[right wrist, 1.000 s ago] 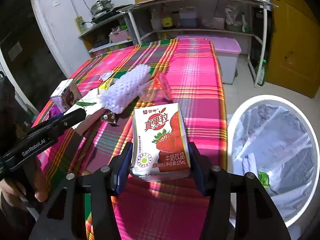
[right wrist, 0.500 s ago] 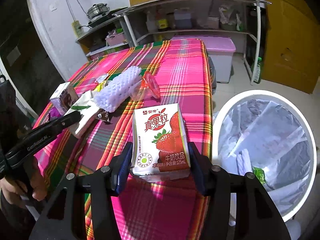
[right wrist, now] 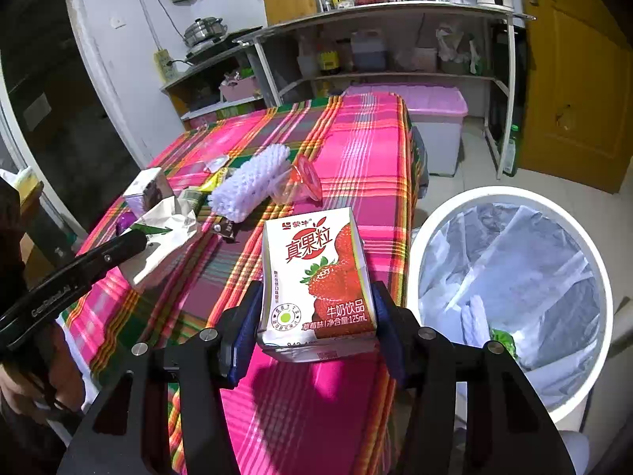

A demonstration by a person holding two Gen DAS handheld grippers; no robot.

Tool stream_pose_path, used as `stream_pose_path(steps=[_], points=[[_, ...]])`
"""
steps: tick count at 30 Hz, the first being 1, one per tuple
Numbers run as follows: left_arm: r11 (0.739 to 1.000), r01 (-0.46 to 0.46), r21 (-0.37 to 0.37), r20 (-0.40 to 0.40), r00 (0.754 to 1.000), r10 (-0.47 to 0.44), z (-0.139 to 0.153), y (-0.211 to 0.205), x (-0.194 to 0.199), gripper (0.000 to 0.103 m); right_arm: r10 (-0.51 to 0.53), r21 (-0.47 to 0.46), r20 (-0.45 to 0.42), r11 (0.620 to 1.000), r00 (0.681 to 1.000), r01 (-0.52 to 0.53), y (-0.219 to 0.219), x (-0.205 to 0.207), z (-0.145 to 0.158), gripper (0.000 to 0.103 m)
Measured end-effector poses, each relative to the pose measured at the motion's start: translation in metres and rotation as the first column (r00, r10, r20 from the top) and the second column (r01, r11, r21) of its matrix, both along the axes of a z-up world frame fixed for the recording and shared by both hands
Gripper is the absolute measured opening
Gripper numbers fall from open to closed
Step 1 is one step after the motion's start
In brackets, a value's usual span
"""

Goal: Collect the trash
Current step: 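Carry the paper bag and milk carton over the bin and release both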

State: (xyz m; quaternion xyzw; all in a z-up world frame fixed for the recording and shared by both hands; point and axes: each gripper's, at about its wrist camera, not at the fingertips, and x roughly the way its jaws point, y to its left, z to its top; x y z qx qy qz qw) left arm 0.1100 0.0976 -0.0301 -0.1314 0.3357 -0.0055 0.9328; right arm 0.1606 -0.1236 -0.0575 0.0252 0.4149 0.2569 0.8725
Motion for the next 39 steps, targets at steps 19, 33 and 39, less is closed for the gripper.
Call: stream_pose_path(steps=[19,33,39], points=[[0.991,0.136,-0.012,0.064,0.989,-0.135,0.029,-0.063,-0.01,0.012,-0.082,0.019,0.067,0.997,0.994,0.081,-0.052,-0.023,0.023,0.054],[0.967,0.256,0.0,0.047,0.966,-0.256,0.029,-0.124,0.014,0.012,-0.203,0.021,0.078,0.979,0.976,0.202,-0.111,-0.021,0.024,0.054],[0.951,0.308,0.007,0.029,0.951,-0.308,0.024,-0.152,0.027,0.012,-0.254,0.023,0.064,0.967,0.965,0.253,-0.136,-0.017,0.018,0.054]])
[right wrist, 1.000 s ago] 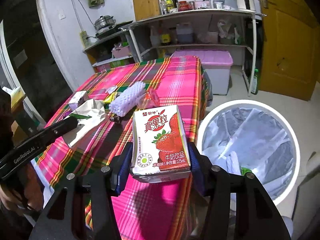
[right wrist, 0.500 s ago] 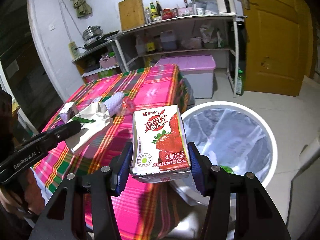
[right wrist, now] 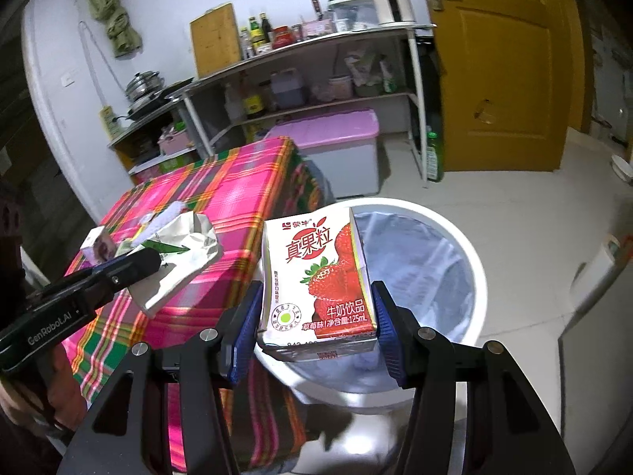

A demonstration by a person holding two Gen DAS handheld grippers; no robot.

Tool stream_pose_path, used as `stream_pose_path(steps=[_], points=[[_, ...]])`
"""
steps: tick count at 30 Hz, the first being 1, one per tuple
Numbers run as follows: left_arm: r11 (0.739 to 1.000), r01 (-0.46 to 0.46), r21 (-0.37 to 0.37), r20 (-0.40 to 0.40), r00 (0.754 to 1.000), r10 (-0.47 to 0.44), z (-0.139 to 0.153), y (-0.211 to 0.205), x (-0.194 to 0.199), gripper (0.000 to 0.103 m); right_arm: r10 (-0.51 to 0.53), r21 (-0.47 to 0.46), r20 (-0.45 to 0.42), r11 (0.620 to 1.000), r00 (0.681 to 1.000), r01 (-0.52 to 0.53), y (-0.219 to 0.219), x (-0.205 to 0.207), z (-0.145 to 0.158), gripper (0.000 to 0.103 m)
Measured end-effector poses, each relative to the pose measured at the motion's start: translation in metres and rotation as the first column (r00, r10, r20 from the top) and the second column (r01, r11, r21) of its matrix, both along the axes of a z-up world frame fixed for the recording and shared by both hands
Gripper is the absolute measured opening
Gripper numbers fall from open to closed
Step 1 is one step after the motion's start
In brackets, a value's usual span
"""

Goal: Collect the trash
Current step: 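Carry the paper bag and milk carton over the bin and release both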

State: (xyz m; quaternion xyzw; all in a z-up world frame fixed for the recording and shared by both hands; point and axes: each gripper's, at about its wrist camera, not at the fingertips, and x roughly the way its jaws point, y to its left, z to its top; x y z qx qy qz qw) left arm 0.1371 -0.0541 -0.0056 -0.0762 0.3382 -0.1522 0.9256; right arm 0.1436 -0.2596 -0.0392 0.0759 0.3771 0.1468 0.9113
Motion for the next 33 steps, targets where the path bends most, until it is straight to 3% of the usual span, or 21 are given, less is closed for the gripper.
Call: stream_pose_path(steps=[17,26,33], points=[[0.992,0.123,0.033,-0.114,0.986,-0.119,-0.038,-0.063,0.044,0.012,-0.053,0.004,-0.12,0.999,0.991,0.054,-0.036,0.028,-0.041,0.054],[0.99,0.133,0.043,-0.185,0.975,-0.123,-0.059,-0.07,0.065,0.013,-0.038,-0.014,-0.186,0.999,0.982,0.036,-0.036,0.039,-0.064,0.055],[0.991,0.127,0.037,-0.206,0.972,-0.117,-0.063,-0.068,0.069,0.014,-0.057,-0.013,-0.173,0.998,0.983,0.056,-0.039,0.037,-0.059,0.055]])
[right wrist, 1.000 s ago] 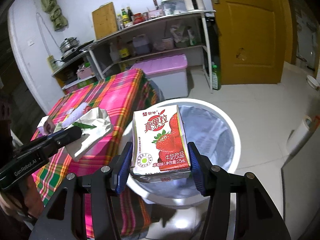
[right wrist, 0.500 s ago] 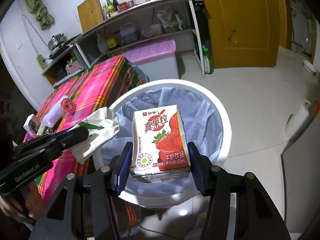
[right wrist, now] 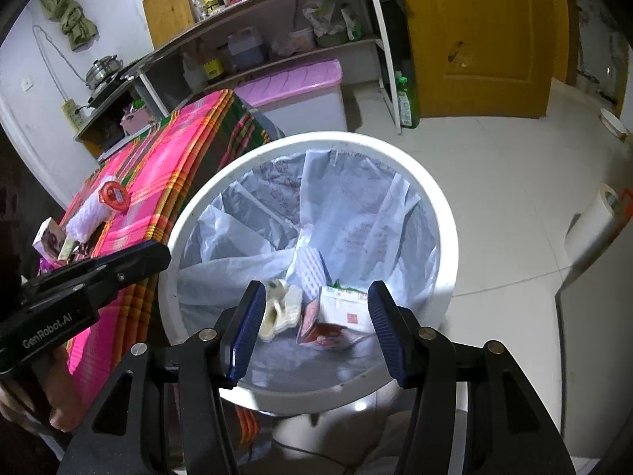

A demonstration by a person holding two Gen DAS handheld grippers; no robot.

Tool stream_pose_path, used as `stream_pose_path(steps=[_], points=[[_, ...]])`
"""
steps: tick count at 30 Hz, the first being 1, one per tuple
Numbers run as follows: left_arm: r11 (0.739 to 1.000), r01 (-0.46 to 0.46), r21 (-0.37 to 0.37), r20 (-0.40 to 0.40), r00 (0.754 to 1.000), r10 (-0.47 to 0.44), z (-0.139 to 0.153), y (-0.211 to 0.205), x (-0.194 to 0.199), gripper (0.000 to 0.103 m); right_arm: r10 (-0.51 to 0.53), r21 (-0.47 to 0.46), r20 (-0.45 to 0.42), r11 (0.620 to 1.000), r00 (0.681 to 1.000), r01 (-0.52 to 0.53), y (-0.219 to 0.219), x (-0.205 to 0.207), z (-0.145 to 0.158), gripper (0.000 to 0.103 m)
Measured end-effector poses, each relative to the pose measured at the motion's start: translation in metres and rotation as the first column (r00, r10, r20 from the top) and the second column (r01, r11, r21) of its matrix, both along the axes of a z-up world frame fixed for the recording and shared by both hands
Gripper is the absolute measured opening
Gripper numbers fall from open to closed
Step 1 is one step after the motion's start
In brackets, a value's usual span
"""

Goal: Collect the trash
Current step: 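Carry the paper bag and milk carton over the bin and release both, then move both open tools back over the table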

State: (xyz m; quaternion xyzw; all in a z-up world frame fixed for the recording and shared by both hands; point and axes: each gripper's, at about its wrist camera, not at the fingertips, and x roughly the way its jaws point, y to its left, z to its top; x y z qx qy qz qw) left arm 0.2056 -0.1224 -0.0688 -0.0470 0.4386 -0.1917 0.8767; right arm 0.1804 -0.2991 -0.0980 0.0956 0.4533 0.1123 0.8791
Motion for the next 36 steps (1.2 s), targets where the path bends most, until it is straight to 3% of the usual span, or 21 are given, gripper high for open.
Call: stream_pose_path(steps=[19,36], points=[[0.997,-0.049,-0.064,0.132,0.99,0.057,0.046,0.036,-0.054,0.014,0.094,-0.04,0.194,0.995,0.976,-0.088,0.033,-0.042,0.068,0.055],[0.984,-0.167,-0.056,0.227,0.958,0.176,0.066,0.087,-0.103,0.014,0.211,-0.069,0.25,0.977,0.945,-0.2,0.081,-0.062,0.085,0.055]])
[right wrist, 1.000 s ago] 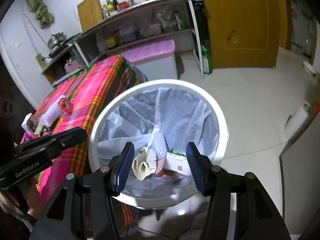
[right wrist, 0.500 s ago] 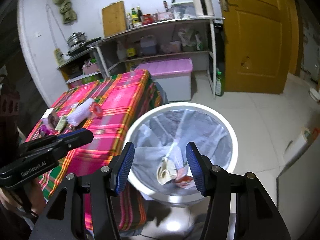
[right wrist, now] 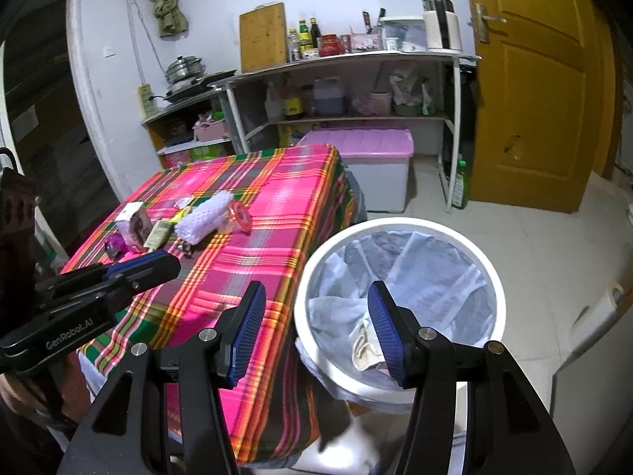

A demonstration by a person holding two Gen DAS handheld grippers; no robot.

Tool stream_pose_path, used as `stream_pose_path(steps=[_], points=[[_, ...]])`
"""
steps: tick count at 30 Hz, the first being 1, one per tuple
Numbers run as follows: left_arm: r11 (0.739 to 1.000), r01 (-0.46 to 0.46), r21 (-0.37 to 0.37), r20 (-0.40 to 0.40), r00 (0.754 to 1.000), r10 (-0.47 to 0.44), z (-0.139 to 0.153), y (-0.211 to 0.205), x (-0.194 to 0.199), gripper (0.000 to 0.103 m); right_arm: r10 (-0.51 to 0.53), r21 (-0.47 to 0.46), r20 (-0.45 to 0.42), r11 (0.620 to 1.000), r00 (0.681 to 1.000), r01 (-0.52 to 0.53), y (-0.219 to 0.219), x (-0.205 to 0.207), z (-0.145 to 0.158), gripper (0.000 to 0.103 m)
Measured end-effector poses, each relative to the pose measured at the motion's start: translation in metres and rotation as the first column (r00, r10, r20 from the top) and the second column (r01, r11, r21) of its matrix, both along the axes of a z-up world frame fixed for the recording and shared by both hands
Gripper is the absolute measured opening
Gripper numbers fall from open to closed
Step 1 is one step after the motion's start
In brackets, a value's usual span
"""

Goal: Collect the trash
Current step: 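Move both open tools back over the table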

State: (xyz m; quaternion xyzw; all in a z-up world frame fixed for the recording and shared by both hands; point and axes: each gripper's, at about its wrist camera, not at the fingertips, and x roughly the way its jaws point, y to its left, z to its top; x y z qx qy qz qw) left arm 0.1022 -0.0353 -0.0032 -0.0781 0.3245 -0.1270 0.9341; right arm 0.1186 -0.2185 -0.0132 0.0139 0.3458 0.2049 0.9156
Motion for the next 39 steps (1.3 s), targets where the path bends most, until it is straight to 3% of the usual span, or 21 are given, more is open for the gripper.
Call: stream_pose_path(steps=[10,19,24,34,36,39], points=[[0.995,-0.091,0.029,0.026,0.996,0.09,-0.001,0.027,-0.025,0.014,0.088,0.003,0.032,0.996,0.996,-0.088,0.024,-0.008,-0.002,0.055],[0.987,-0.158,0.035,0.035,0.987,0.156,-0.002,0.052,-0.04,0.014,0.16,0.018,-0.005,0.987,0.987,-0.16,0.044,-0.008,-0.009,0.055],[0.98,-0.197,0.03,0.033,0.98,0.196,-0.005,0.068,-0.045,0.014,0.184,0.024,-0.03,0.983,0.982,-0.184,0.054,-0.003,-0.013,0.062],[0.968,-0.248,0.028,0.027,0.968,0.248,-0.008,0.098,-0.037,0.014,0.204,0.012,-0.066,0.979,0.977,-0.204,0.077,0.016,-0.018,0.062],[0.968,-0.25,0.03,0.025,0.968,0.25,-0.007,0.101,-0.032,0.016,0.209,0.008,-0.067,0.978,0.976,-0.209,0.079,0.019,-0.019,0.062],[0.968,-0.25,0.024,0.02,0.968,0.249,-0.009,0.107,-0.023,0.032,0.207,0.0,-0.073,0.978,0.976,-0.207,0.082,0.026,-0.021,0.062]])
